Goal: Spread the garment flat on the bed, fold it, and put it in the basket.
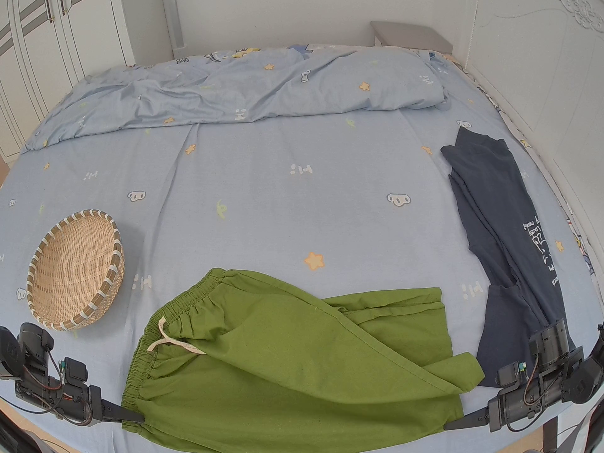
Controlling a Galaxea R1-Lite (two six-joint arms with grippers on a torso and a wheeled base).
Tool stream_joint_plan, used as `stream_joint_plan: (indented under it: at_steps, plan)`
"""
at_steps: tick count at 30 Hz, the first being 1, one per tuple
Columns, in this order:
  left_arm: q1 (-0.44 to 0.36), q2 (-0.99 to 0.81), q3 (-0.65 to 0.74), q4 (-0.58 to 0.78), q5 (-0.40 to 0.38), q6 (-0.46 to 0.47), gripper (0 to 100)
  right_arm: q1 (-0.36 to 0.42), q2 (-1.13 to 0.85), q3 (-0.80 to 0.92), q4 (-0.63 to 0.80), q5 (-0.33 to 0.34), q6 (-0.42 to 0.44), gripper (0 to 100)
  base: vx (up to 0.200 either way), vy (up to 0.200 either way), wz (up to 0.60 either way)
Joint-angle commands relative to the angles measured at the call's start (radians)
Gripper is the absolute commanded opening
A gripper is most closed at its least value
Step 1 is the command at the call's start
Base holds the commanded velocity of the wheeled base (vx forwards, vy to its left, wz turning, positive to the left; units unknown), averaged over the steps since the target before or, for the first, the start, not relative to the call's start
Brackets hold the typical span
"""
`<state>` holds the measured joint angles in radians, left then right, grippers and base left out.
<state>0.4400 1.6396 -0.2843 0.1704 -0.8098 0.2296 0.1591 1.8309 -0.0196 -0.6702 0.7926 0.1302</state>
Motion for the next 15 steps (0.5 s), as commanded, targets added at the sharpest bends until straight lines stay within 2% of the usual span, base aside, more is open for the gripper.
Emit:
stream_joint_plan:
  at_steps: [1, 9, 15]
  plan:
    - [-0.001, 0.003, -0.007, 0.003, -0.003, -0.001, 100, 0.003, 0.004, 0.001, -0.002, -0.001, 0.002, 100, 0.0, 0.0, 0.0]
    - [0.013, -0.02, -0.018, 0.012, -0.005, -0.003, 100, -0.012, -0.045, 0.02, -0.003, -0.003, 0.003, 100, 0.0, 0.0, 0.0]
    - [0.017, -0.221, -0.089, 0.08, -0.009, -0.047, 100, -0.046, -0.231, 0.02, 0.014, -0.073, 0.008, 100, 0.0, 0.0, 0.0]
